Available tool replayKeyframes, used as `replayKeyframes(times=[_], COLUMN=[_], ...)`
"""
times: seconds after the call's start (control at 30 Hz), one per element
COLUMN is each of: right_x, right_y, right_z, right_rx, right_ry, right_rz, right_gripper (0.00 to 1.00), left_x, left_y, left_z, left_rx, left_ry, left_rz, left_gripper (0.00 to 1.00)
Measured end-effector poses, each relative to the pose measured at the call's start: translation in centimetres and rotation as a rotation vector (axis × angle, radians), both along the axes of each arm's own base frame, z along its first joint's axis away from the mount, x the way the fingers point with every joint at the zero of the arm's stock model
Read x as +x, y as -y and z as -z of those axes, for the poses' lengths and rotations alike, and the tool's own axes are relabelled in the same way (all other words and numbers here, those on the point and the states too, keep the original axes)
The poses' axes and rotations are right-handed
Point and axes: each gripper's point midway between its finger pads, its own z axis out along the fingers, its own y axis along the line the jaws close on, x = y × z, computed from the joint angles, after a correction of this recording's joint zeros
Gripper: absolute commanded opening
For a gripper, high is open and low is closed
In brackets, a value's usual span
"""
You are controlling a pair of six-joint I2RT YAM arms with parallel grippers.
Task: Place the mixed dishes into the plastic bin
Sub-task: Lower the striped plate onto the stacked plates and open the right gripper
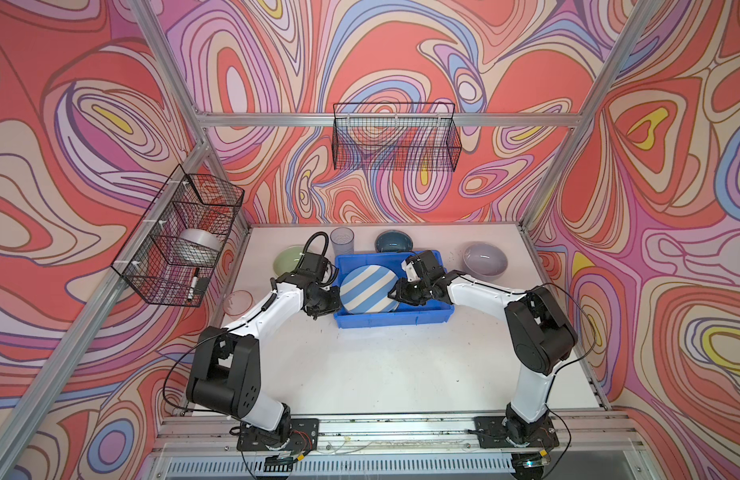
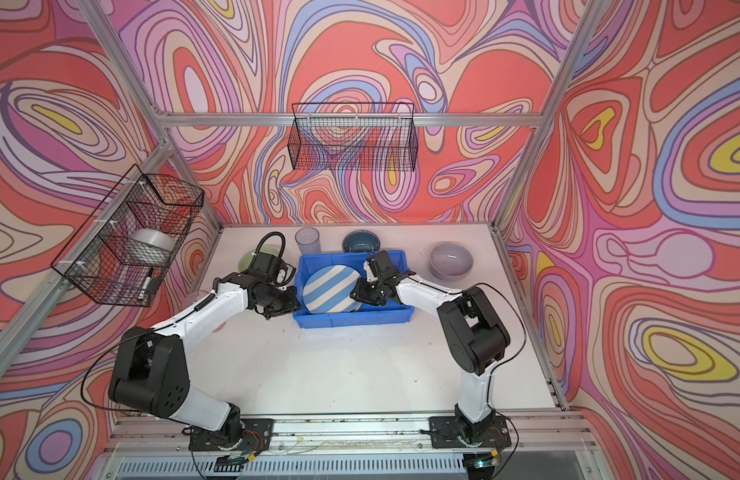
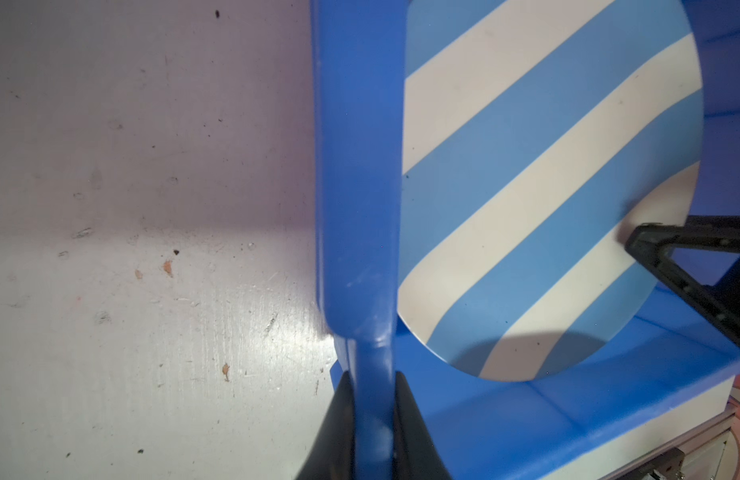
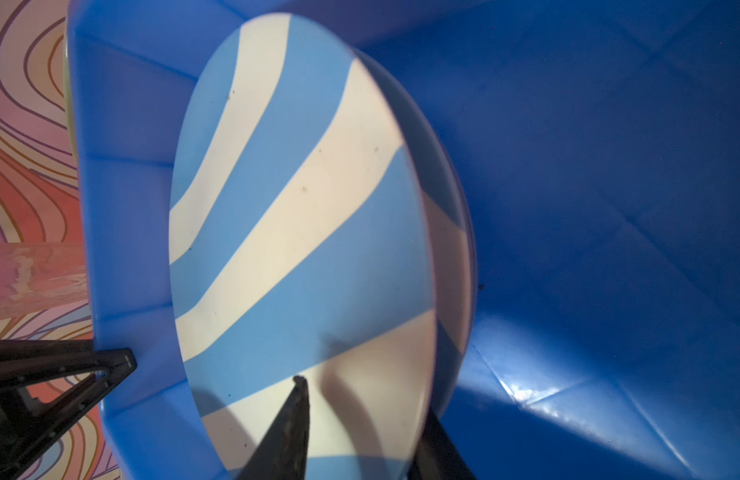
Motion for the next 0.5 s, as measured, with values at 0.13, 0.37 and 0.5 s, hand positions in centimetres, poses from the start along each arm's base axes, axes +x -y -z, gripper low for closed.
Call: replayKeyframes(times=[0.13, 0.37, 0.5], right_x=[0.0, 0.1, 0.0], right_y=[0.4, 0.9, 1.1], right_z=[0.1, 0.2, 0.2], right_rx=[-0.027, -0.063, -0.076], right_ry=[-0.002, 0.012, 0.011], right_rz=[0.006, 0.009, 0.010], right_gripper=[0.41, 0.45, 0.46], left_x=[0.0, 0.0, 0.0], left_y=[0.0, 0.0, 0.0], left_z=[0.0, 0.0, 0.0], left_rx=[0.001, 0.001, 0.001], left_ry=[-0.001, -0.001, -0.001], left_rz=[0.000, 0.000, 0.000], left_gripper=[0.14, 0.16, 0.17])
